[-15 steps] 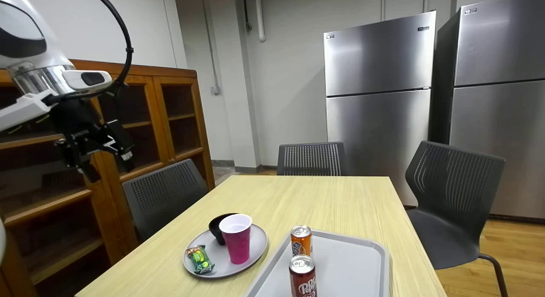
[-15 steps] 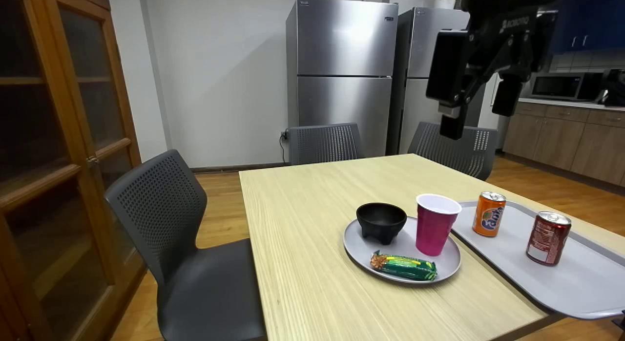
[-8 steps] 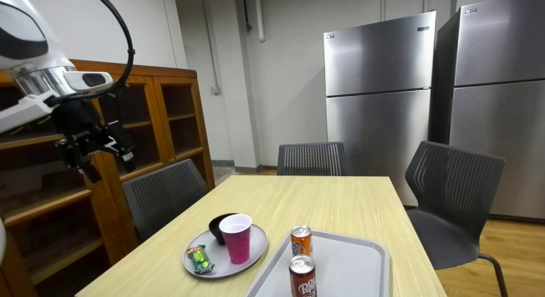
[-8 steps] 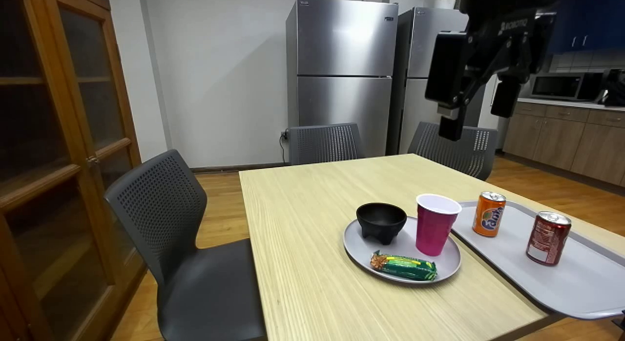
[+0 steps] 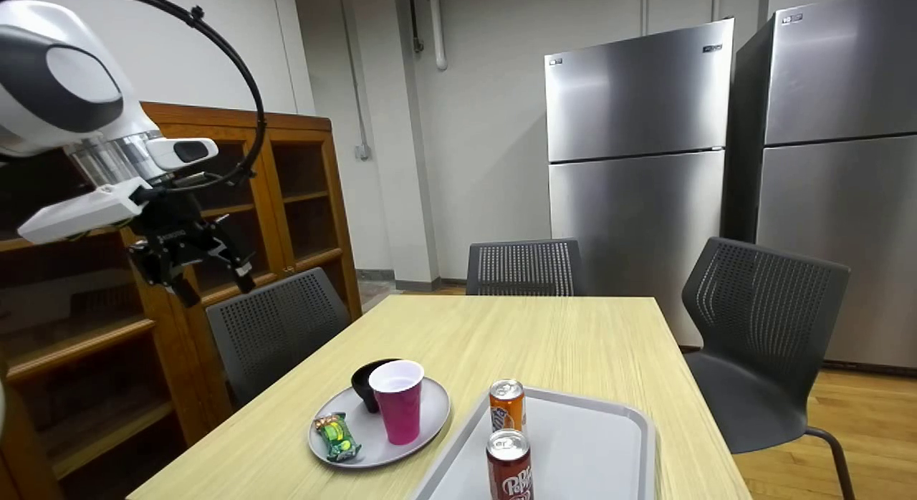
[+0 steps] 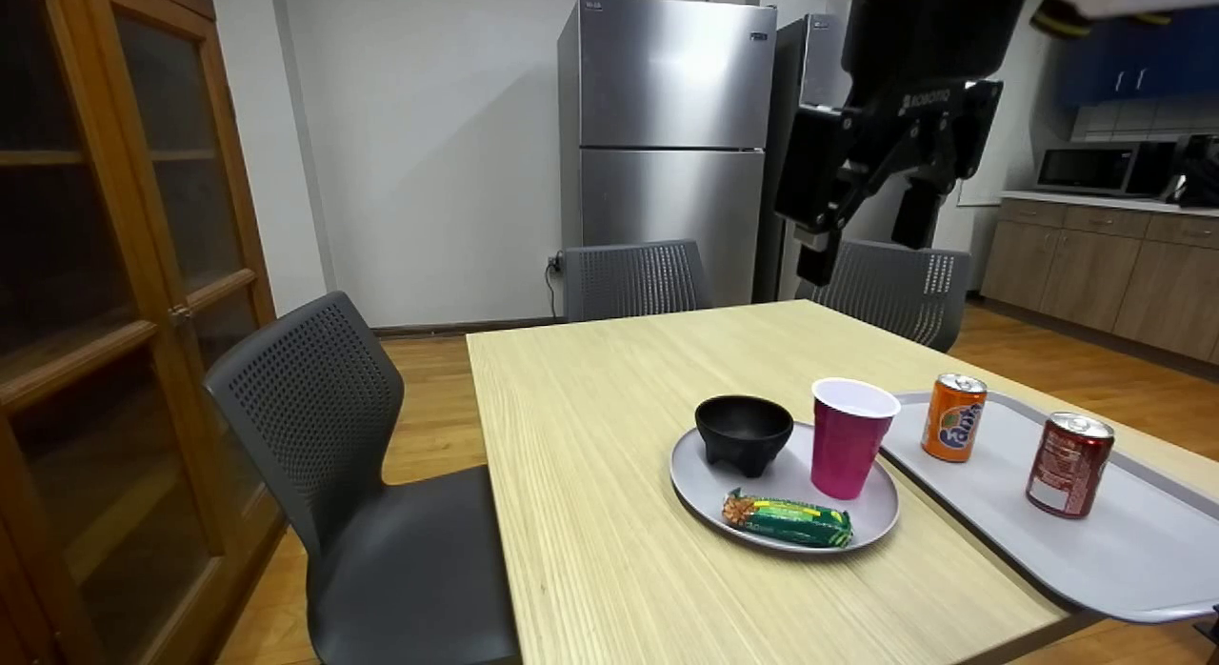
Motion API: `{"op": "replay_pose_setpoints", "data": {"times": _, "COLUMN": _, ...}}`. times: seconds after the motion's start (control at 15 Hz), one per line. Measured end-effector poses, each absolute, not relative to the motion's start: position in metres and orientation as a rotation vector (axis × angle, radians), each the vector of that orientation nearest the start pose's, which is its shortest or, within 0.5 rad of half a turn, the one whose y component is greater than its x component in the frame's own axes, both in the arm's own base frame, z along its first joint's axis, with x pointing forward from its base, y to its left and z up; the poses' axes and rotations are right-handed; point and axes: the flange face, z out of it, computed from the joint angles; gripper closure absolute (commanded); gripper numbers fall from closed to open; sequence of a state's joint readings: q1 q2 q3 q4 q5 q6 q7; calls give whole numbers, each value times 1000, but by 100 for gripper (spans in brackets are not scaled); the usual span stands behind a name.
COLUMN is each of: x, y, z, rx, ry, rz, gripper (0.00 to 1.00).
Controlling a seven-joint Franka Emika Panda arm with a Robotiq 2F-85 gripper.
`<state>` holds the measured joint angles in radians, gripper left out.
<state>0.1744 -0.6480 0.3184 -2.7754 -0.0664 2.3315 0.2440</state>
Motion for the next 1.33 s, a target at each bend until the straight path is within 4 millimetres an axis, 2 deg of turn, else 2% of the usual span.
{"op": "replay_pose_setpoints", "data": {"times": 0.4, "x": 361, "y": 121, "z": 366, "rx": -3248, "ry": -315, "rz": -432, "gripper": 0}}
{"op": "replay_pose_setpoints", "data": {"times": 0.73, "x": 390, "y": 89, "z": 328, "rx": -3218, "ry": -217, "rz": -387, "gripper": 0}}
{"op": "replay_pose_setpoints", "data": {"times": 1.33, "x": 442, "y": 52, "z": 291, "rx": -3205, "ry": -100, "rz": -282, "gripper": 0}}
